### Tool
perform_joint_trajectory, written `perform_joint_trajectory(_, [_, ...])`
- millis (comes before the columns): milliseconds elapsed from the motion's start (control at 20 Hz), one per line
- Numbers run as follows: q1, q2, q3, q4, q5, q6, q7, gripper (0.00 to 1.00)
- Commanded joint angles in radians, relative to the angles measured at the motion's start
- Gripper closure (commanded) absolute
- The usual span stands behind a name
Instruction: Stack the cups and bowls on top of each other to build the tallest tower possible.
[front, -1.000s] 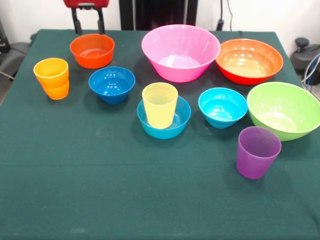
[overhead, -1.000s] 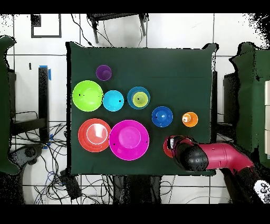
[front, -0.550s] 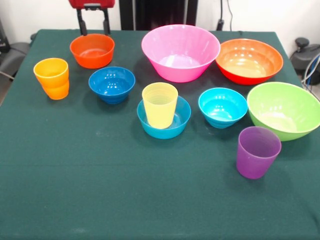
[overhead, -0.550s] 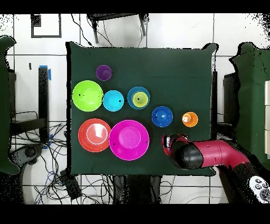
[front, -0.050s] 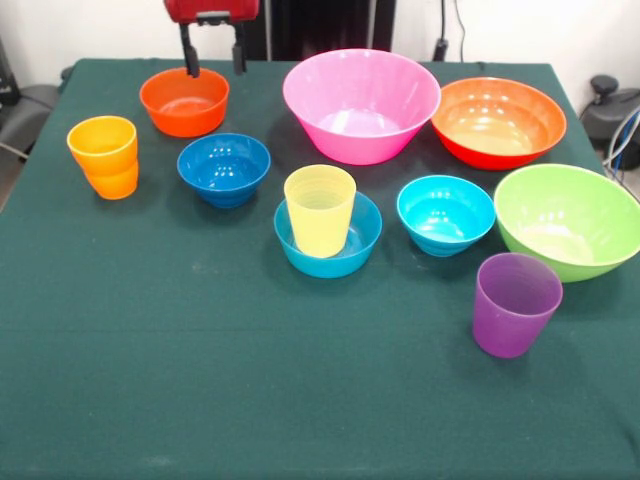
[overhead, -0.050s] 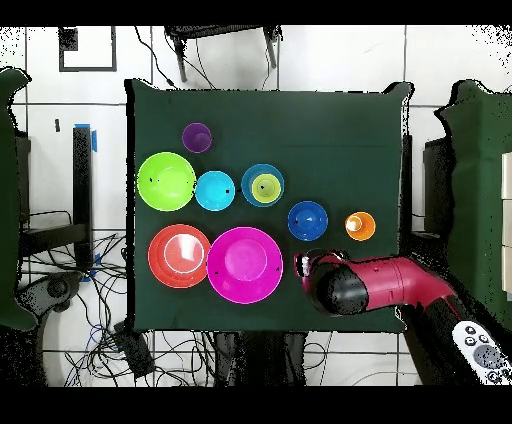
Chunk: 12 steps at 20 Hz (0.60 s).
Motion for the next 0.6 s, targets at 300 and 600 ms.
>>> perform_joint_trajectory(300, [0.100, 0.230, -0.088, -0.139, -0.167, -0.086, 0.018, 0.00])
perform_joint_trajectory(600, [0.147, 0.270, -0.134, -0.174, -0.207, -0.136, 0.062, 0.00])
